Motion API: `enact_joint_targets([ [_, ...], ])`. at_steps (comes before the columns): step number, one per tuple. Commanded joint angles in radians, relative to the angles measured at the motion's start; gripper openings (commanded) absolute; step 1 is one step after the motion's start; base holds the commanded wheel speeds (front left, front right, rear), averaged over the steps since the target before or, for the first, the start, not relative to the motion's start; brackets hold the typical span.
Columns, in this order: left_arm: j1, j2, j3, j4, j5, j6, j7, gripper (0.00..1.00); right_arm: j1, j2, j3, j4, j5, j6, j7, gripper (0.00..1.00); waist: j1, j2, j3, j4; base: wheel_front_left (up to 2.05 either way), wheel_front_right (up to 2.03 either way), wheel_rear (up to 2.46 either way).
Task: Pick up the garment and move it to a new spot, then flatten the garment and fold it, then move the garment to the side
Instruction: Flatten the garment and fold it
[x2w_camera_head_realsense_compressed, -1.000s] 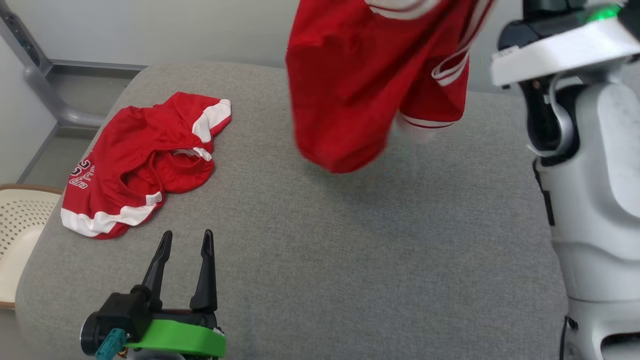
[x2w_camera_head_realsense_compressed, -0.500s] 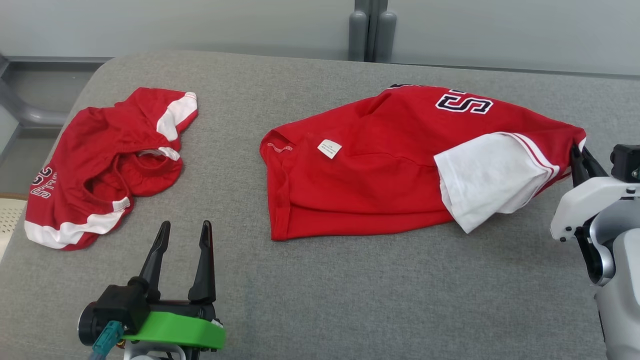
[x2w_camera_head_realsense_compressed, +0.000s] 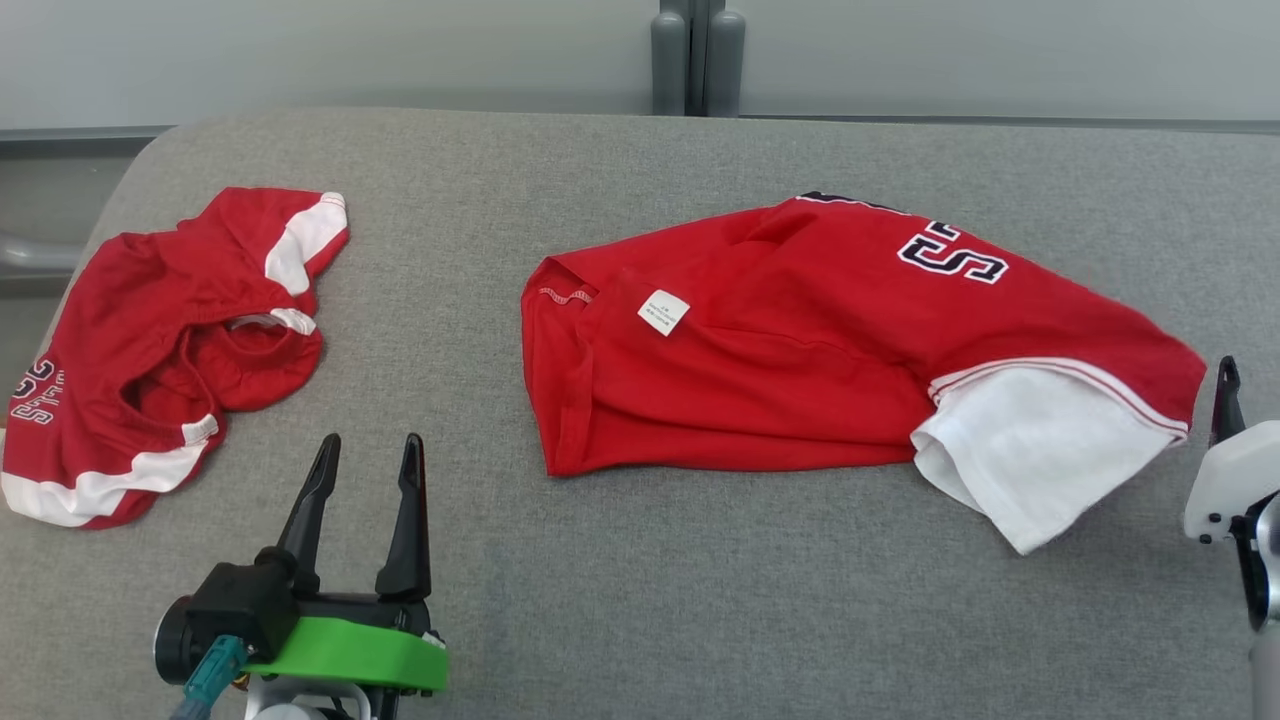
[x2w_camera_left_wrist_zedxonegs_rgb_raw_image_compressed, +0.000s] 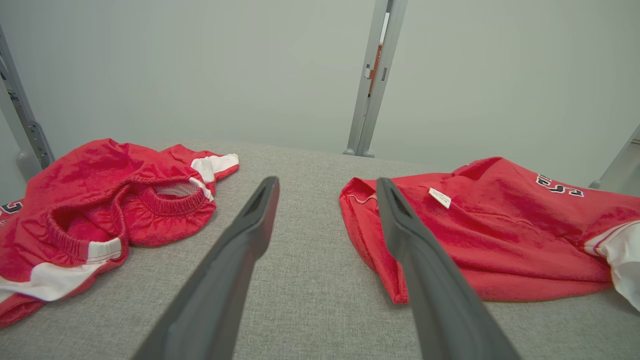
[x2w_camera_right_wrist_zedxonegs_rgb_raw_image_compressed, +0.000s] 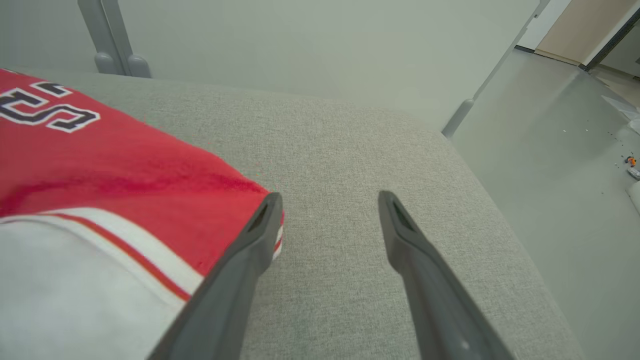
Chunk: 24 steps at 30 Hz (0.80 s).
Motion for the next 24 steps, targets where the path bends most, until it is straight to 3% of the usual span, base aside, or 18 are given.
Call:
enact_joint_targets([
  [1, -0.002, 0.003, 0.007, 0.001, 0.005, -0.003, -0.001, 1.00, 0.032, 0.024, -0.006, -0.028, 0.006, -0.002, -0.008, 1.00, 0.0000, 0.0000, -0.003, -0.004, 0.00, 0.00, 0.00],
  [12, 0.002, 0.003, 0.021, -0.007, 0.008, -0.005, -0.001, 1.00, 0.236, 0.134, 0.124, -0.380, 0.080, -0.002, 0.082, 1.00, 0.0000, 0.0000, 0.000, -0.039, 0.00, 0.00, 0.00],
  [17, -0.004, 0.002, 0.023, -0.005, 0.005, -0.006, -0.001, 1.00, 0.303, 0.152, 0.175, -0.440, 0.107, -0.002, -0.106, 1.00, 0.0000, 0.0000, -0.004, -0.054, 0.00, 0.00, 0.00],
  [21, 0.002, 0.002, 0.023, 0.001, 0.003, -0.006, -0.001, 1.00, 0.339, 0.155, 0.234, -0.392, 0.111, -0.002, -0.267, 1.00, 0.0000, 0.0000, -0.015, -0.067, 0.00, 0.00, 0.00],
  [24, 0.007, 0.003, 0.018, 0.012, 0.013, -0.007, -0.001, 1.00, 0.353, 0.154, 0.280, -0.348, 0.109, -0.002, -0.304, 1.00, 0.0000, 0.0000, -0.023, -0.082, 0.00, 0.00, 0.00],
])
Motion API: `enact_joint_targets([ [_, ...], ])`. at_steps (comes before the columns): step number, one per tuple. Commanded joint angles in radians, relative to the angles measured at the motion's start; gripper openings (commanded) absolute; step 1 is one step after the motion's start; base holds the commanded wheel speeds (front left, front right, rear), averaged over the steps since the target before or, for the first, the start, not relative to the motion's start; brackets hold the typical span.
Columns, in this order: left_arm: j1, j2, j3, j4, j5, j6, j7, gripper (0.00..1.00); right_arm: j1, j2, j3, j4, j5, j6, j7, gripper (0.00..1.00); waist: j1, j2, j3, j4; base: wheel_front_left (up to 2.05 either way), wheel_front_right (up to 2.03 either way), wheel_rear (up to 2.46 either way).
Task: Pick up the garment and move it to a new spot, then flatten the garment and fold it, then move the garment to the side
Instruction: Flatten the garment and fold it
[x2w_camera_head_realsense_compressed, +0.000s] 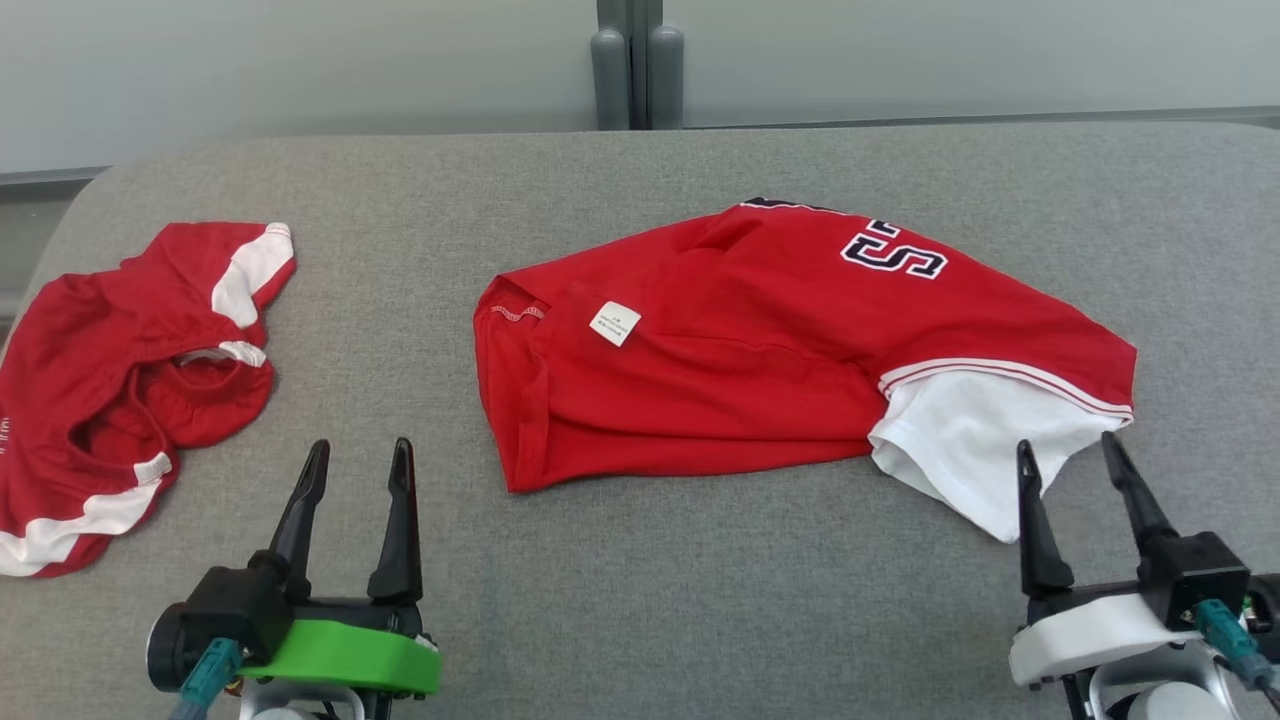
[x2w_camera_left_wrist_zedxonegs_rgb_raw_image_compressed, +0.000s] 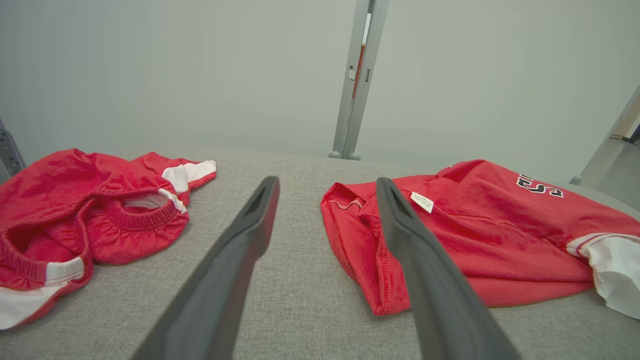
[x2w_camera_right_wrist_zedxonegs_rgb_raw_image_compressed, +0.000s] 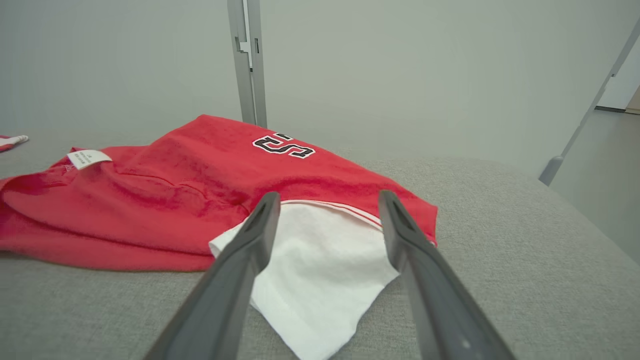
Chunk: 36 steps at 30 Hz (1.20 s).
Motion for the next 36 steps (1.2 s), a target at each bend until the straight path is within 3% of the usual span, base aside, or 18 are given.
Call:
enact_joint_targets([
  [1, 0.004, 0.002, -0.004, 0.015, 0.014, -0.005, -0.001, 1.00, 0.012, -0.002, 0.018, 0.012, -0.001, -0.002, -0.010, 1.00, 0.0000, 0.0000, -0.009, -0.015, 0.00, 0.00, 0.00],
  [7, -0.067, 0.003, -0.040, 0.126, 0.050, -0.006, -0.001, 1.00, -0.004, -0.002, 0.068, -0.010, 0.016, -0.002, -0.015, 1.00, 0.0000, 0.0000, -0.012, -0.068, 0.00, 0.00, 0.00],
  [15, -0.325, 0.018, -0.105, 0.444, 0.085, -0.006, 0.031, 1.00, -0.003, -0.002, 0.131, -0.029, 0.046, -0.002, -0.015, 1.00, 0.0000, 0.0000, 0.012, -0.148, 0.00, 0.00, 0.00],
  [21, -0.547, 0.015, -0.098, 0.692, 0.071, 0.037, 0.237, 1.00, -0.026, -0.003, 0.192, -0.022, 0.072, -0.002, -0.015, 1.00, 0.0000, 0.0000, 0.048, -0.216, 0.00, 0.00, 0.00],
  [25, -0.641, 0.021, -0.094, 0.798, 0.081, 0.114, 0.398, 1.00, -0.031, -0.002, 0.207, -0.020, 0.088, -0.002, -0.015, 1.00, 0.0000, 0.0000, 0.061, -0.238, 0.00, 0.00, 0.00],
  [30, -0.683, 0.035, -0.108, 0.847, 0.097, 0.150, 0.520, 1.00, -0.031, -0.002, 0.205, -0.020, 0.095, -0.002, -0.015, 1.00, 0.0000, 0.0000, 0.065, -0.243, 0.00, 0.00, 0.00],
  [36, -0.683, 0.037, -0.131, 0.830, 0.096, 0.146, 0.594, 1.00, -0.026, -0.002, 0.191, -0.025, 0.097, -0.002, -0.015, 1.00, 0.0000, 0.0000, 0.066, -0.229, 0.00, 0.00, 0.00],
])
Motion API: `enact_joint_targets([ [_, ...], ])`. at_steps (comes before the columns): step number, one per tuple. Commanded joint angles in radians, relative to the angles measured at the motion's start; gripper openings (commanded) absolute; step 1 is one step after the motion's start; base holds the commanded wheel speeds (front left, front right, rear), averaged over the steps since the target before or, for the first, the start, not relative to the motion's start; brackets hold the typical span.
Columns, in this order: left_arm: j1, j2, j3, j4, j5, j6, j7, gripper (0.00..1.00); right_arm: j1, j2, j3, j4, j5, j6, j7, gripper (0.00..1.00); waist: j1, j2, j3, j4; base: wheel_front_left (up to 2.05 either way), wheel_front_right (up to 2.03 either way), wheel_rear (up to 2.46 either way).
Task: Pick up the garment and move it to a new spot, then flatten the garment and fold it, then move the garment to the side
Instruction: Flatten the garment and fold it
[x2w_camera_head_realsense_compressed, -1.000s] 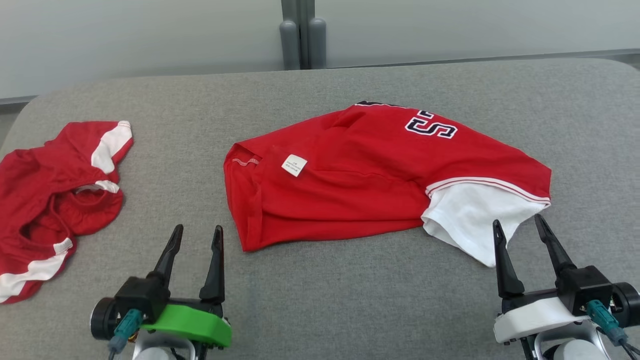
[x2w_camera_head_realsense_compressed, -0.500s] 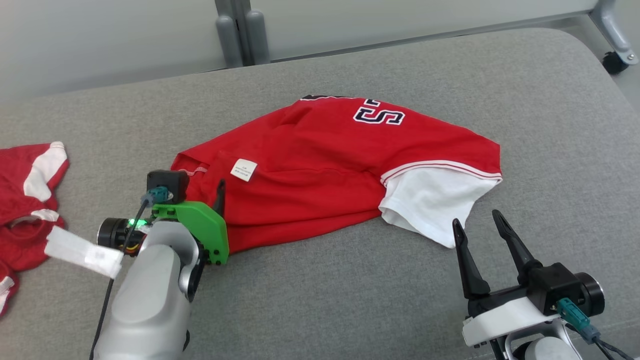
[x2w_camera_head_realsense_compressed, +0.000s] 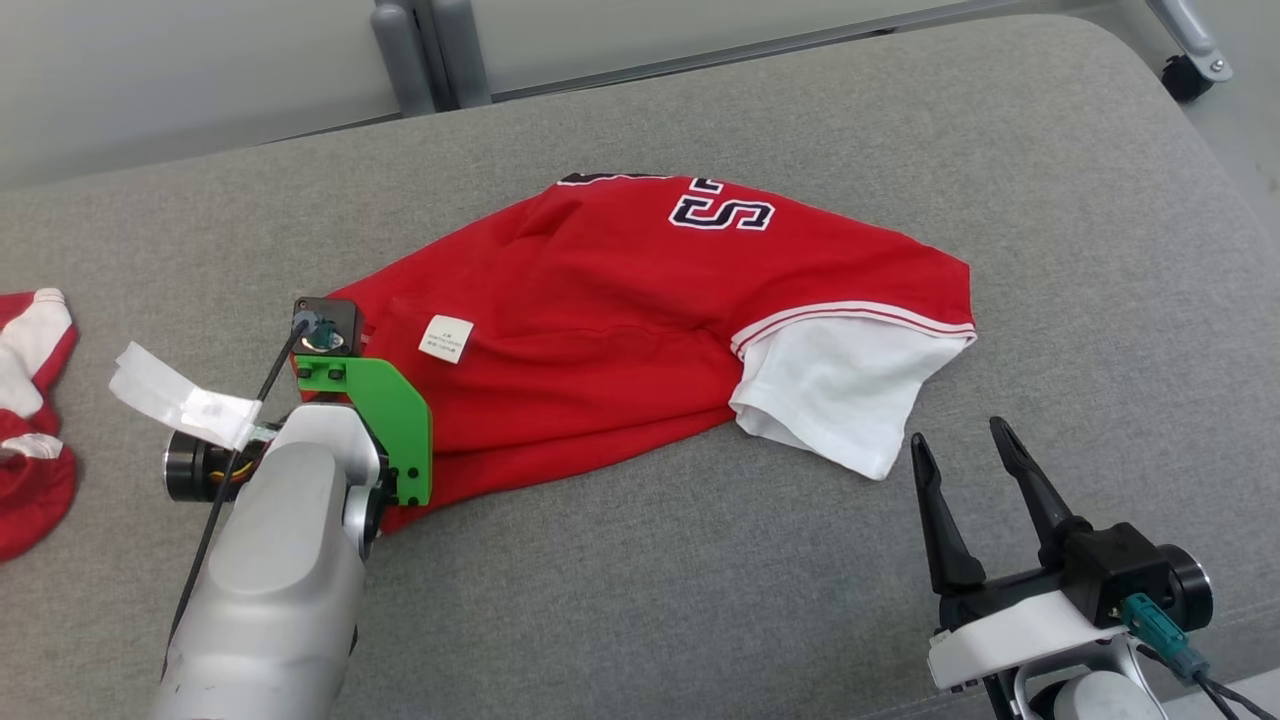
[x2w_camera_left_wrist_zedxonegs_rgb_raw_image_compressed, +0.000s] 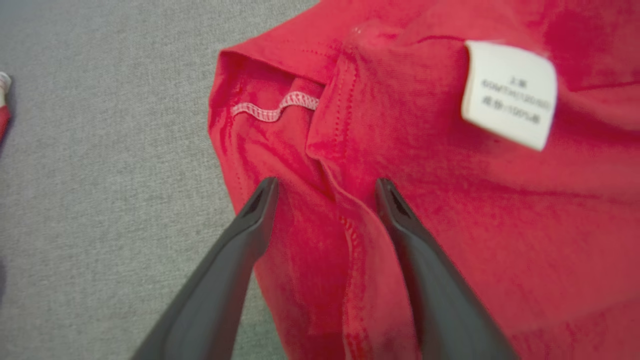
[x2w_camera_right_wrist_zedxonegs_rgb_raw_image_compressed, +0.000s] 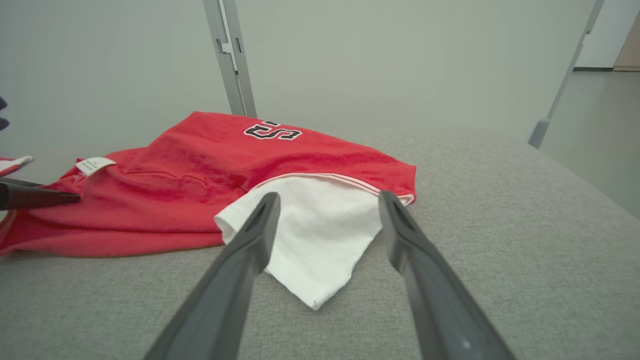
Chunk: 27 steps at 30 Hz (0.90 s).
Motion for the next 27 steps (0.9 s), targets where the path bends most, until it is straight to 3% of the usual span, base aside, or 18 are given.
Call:
enact_joint_targets([
  [1, -0.007, 0.003, -0.002, -0.008, -0.010, -0.010, 0.007, 0.98, -0.007, -0.002, 0.000, -0.002, 0.008, -0.002, -0.003, 1.00, 0.0000, -0.0001, 0.000, 0.005, 0.00, 0.00, 0.00],
  [2, -0.002, 0.000, -0.004, -0.016, -0.013, -0.018, 0.011, 0.78, -0.010, -0.002, 0.002, -0.002, 0.011, -0.002, -0.003, 1.00, 0.0000, -0.0001, 0.001, 0.006, 0.00, 0.00, 0.00],
  [4, 0.009, -0.004, -0.006, -0.029, -0.026, -0.033, 0.014, 0.00, -0.015, -0.002, 0.006, -0.001, 0.014, -0.002, -0.003, 1.00, 0.0000, -0.0001, 0.003, 0.008, 0.00, 0.00, 0.00],
  [10, 0.036, -0.014, -0.006, -0.093, -0.063, -0.052, -0.029, 0.00, -0.009, -0.002, -0.009, -0.002, 0.010, -0.002, -0.003, 1.00, 0.0000, -0.0001, 0.003, 0.031, 0.00, 0.00, 0.00],
  [14, 0.079, -0.021, 0.015, -0.181, -0.119, -0.073, -0.115, 0.00, -0.002, -0.002, -0.017, 0.000, 0.004, -0.002, -0.003, 1.00, 0.0000, -0.0001, -0.007, 0.061, 0.00, 0.00, 0.00],
  [19, 0.236, -0.027, 0.017, -0.366, -0.202, -0.115, -0.241, 0.00, 0.009, -0.002, -0.025, 0.000, 0.002, -0.002, -0.003, 1.00, 0.0000, -0.0001, -0.020, 0.108, 0.00, 0.00, 0.00],
  [27, 0.520, 0.002, -0.033, -0.638, -0.272, -0.148, -0.324, 0.00, 0.008, -0.002, -0.025, 0.002, 0.001, -0.002, -0.003, 1.00, 0.0000, -0.0001, -0.021, 0.154, 0.00, 0.00, 0.00],
])
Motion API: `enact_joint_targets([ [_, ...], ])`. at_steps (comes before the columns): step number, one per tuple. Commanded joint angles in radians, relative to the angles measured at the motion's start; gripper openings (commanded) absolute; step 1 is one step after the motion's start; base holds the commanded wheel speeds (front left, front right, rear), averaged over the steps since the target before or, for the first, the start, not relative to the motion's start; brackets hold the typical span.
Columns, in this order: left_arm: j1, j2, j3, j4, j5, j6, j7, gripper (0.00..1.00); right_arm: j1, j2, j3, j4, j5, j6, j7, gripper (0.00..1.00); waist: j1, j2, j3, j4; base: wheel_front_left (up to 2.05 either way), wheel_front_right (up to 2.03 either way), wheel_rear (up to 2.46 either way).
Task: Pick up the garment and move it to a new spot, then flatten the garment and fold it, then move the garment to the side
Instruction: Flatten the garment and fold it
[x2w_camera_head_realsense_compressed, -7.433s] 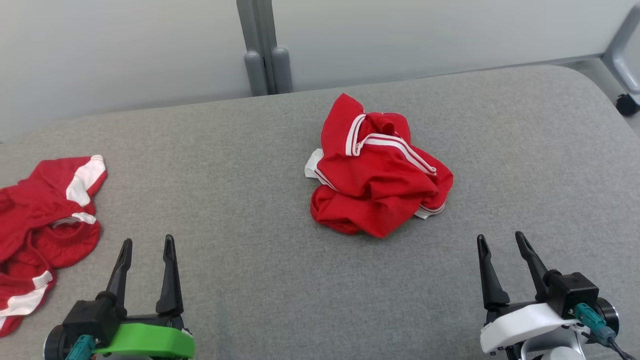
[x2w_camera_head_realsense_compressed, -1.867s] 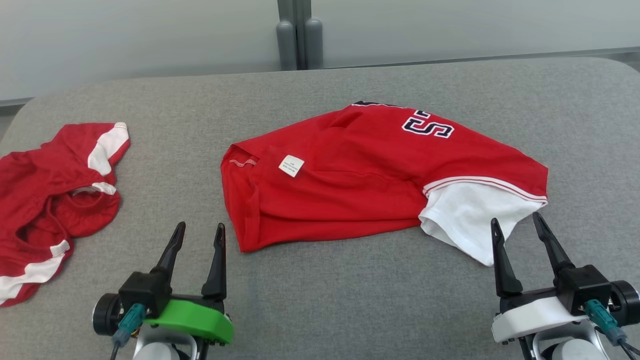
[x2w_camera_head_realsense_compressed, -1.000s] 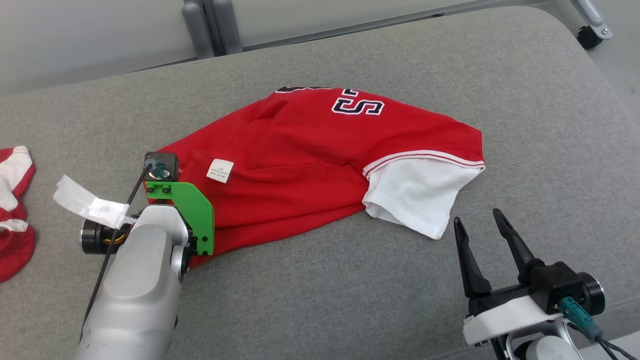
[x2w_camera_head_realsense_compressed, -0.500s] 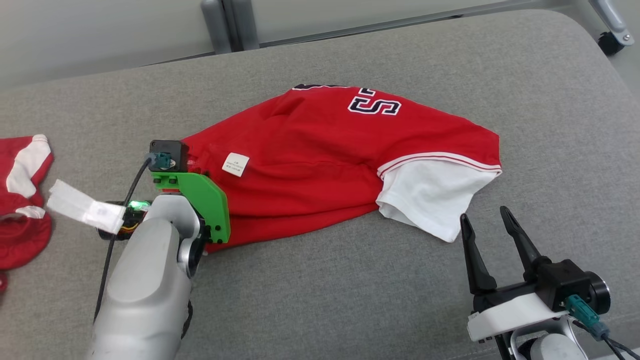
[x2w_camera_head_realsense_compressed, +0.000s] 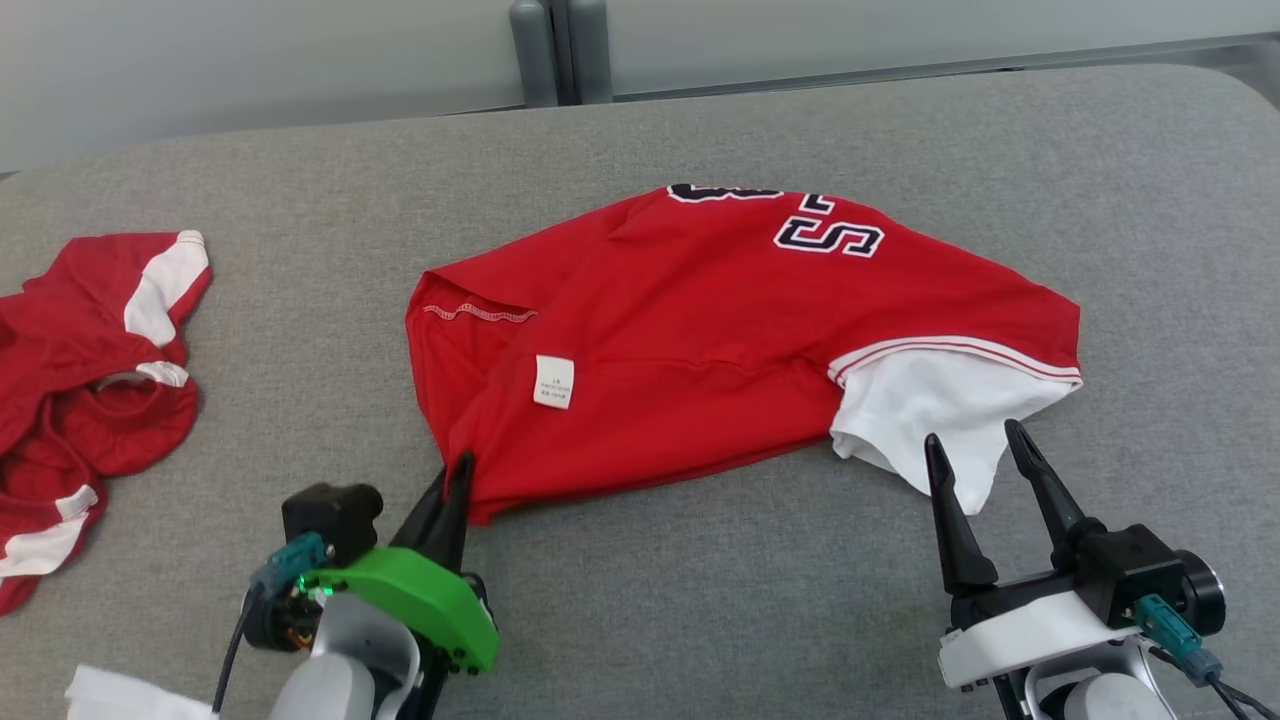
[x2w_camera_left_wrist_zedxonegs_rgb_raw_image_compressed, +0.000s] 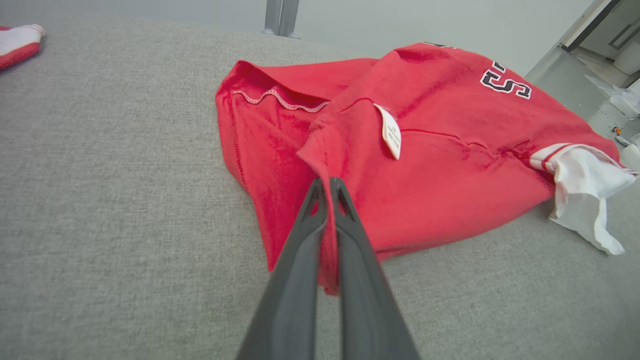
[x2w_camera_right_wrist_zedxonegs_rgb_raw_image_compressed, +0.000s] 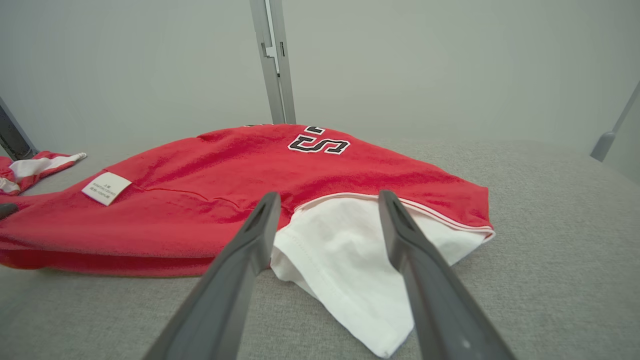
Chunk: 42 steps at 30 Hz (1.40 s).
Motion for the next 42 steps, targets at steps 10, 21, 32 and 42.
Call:
enact_joint_targets([
  [10, 0.177, 0.085, -0.119, -0.076, -0.082, -0.011, 0.015, 0.00, -0.008, -0.002, -0.009, 0.008, -0.009, -0.002, -0.003, 1.00, 0.0000, 0.0000, -0.002, 0.013, 0.00, 0.00, 0.00],
  [21, 0.147, 0.132, -0.126, -0.019, -0.130, 0.007, 0.009, 1.00, 0.001, -0.002, -0.017, 0.015, -0.014, -0.002, -0.003, 1.00, 0.0000, 0.0000, -0.019, 0.006, 0.00, 0.00, 0.00],
  [32, 0.083, 0.125, -0.020, -0.027, -0.112, 0.028, -0.238, 1.00, 0.010, -0.002, -0.066, 0.014, -0.013, -0.002, -0.003, 1.00, 0.0000, 0.0000, -0.049, -0.012, 0.00, 0.00, 0.00],
  [42, 0.082, 0.009, 0.165, -0.174, 0.115, 0.008, -0.275, 1.00, 0.019, -0.002, -0.114, 0.043, 0.018, -0.002, -0.003, 1.00, 0.0000, 0.0000, -0.089, -0.033, 0.00, 0.00, 0.00],
])
